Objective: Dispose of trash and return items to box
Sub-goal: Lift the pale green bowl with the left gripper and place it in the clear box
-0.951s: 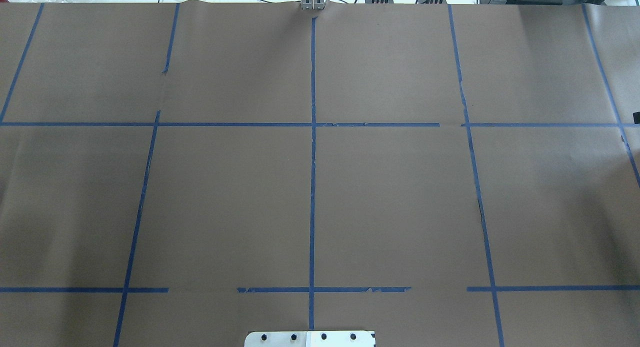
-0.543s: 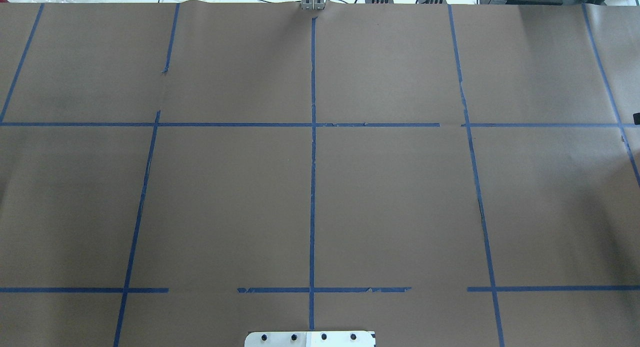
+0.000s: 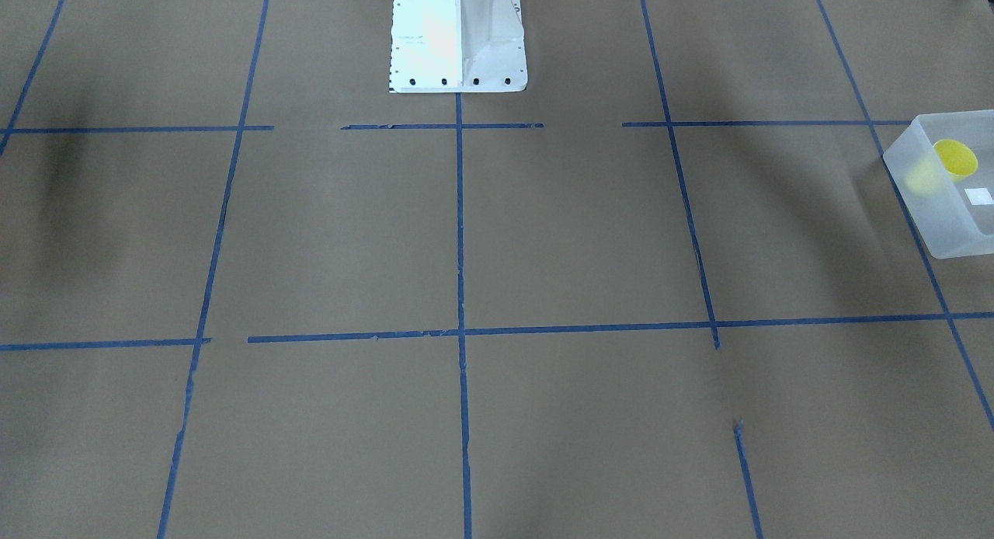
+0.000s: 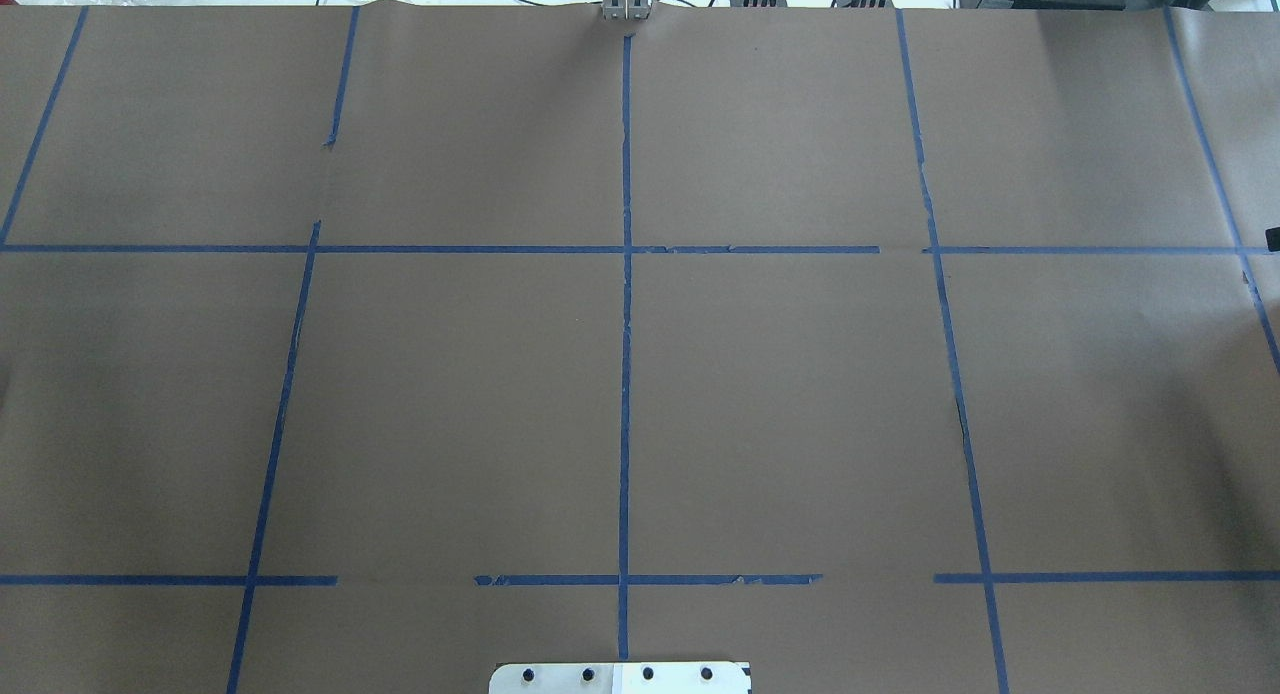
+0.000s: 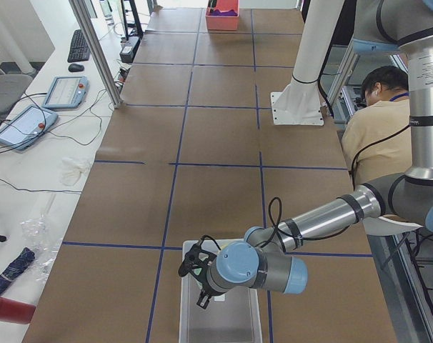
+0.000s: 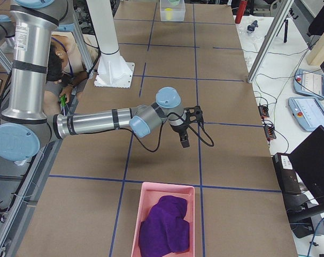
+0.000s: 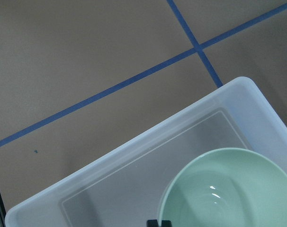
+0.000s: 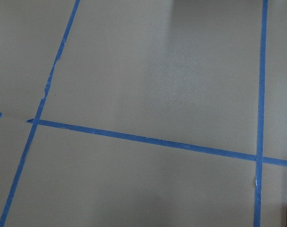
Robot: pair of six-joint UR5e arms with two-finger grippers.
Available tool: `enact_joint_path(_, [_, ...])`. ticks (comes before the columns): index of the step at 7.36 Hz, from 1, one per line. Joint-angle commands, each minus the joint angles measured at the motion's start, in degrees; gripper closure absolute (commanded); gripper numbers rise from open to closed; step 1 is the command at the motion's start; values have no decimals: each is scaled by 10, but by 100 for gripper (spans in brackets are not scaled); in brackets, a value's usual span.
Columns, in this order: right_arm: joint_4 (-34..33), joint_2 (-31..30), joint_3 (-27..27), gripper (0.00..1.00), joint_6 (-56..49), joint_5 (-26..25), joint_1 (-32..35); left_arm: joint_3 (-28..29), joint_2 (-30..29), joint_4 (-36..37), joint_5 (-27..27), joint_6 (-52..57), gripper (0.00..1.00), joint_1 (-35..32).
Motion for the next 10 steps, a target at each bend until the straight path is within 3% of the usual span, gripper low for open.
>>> enact_joint_path(1, [0,0,-1,0,0,0,0,22,0,-32,20,-8,100,3])
enact_joint_path(2, [1,-1,-1,0,0,1,0,21,0,-32,17,-8,83,9])
enact_joint_path(3, [0,0,-1,0,0,1,0,20,0,-38,14,-9,57,18])
enact_joint_path(5, [1,0,-1,0,-1,2,-1,14,-2,-64,14,-31,32,27])
enact_joint_path(6, [1,1,-1,0,3,2,-1,-41,-4,-61,18,-99,1,55])
enact_joint_path(8, [0,3,-1,0,6,6,-1,-127,-7,4,21,-200,0,122])
enact_joint_path(9, [1,3,-1,0,4,7,-1,-205,-3,107,21,-199,0,132])
enact_joint_path(10, [1,1,-1,0,-1,8,-1,-246,5,192,18,-192,0,127])
